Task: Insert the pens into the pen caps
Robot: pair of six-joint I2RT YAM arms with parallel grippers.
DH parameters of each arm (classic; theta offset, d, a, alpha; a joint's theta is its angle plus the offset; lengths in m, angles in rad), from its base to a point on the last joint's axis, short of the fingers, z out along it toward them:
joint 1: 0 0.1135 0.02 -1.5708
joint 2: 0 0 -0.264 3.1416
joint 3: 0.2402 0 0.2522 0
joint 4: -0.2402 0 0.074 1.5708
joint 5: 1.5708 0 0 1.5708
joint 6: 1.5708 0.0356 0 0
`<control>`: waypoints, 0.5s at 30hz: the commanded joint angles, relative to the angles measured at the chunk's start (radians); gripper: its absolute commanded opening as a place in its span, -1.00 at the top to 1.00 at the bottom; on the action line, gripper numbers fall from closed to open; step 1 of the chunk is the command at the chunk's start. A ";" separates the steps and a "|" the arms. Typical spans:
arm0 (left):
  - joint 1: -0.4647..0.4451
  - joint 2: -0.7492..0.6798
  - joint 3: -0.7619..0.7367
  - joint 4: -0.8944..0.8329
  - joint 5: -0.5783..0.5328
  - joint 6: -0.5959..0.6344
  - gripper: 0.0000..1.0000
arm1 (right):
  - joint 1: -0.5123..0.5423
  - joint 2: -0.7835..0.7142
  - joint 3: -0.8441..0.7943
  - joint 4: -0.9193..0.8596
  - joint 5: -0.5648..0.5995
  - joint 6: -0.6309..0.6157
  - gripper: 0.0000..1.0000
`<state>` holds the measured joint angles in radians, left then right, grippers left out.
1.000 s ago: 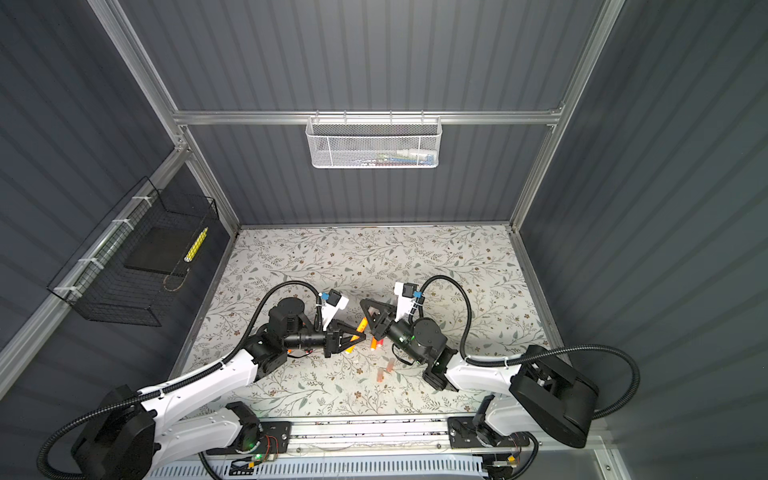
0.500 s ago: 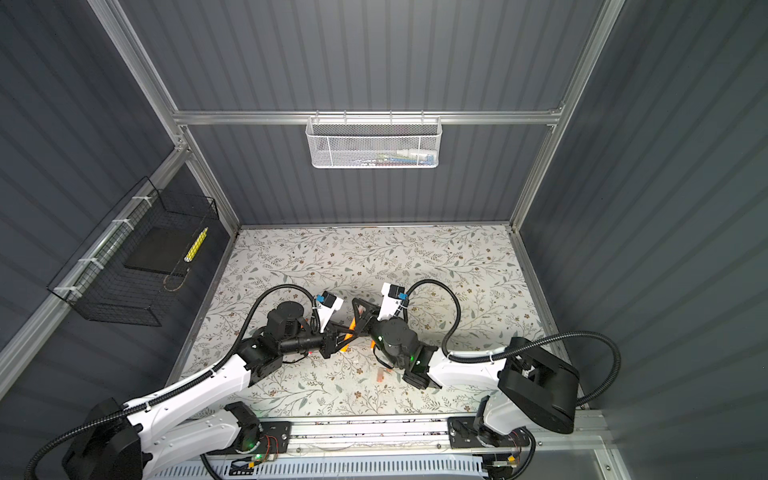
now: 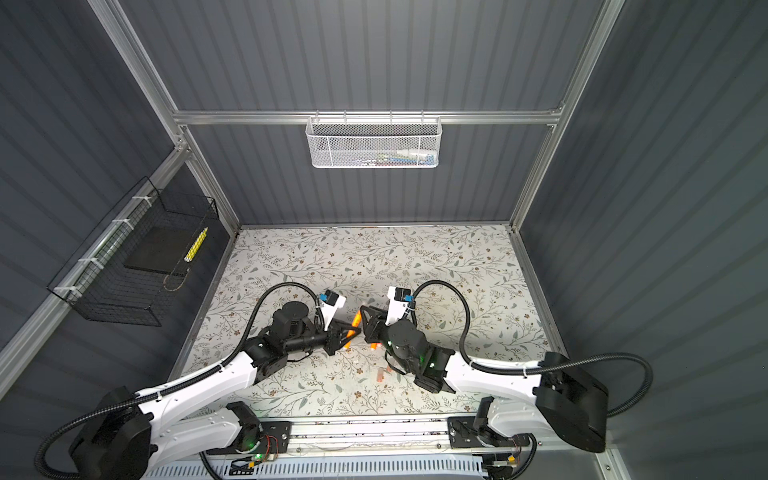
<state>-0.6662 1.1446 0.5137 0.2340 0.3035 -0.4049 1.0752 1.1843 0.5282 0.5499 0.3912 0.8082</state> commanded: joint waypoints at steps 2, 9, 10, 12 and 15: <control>0.027 0.047 -0.024 0.005 -0.220 -0.105 1.00 | -0.056 -0.125 -0.042 -0.174 -0.030 -0.040 -0.18; -0.046 0.133 0.023 -0.041 -0.286 -0.164 1.00 | -0.124 -0.259 -0.089 -0.300 0.024 -0.042 -0.39; -0.073 0.154 0.036 -0.053 -0.313 -0.175 1.00 | -0.141 -0.272 -0.091 -0.323 0.028 -0.050 -0.42; -0.113 0.197 0.069 -0.081 -0.352 -0.192 1.00 | -0.197 -0.298 -0.094 -0.365 0.039 -0.075 -0.48; -0.138 0.267 0.108 -0.101 -0.380 -0.240 1.00 | -0.313 -0.344 -0.101 -0.441 0.067 -0.107 -0.52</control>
<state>-0.7876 1.3750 0.5755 0.1722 -0.0113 -0.5861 0.8337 0.8768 0.4423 0.2180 0.4049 0.7483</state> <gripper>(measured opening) 0.171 0.758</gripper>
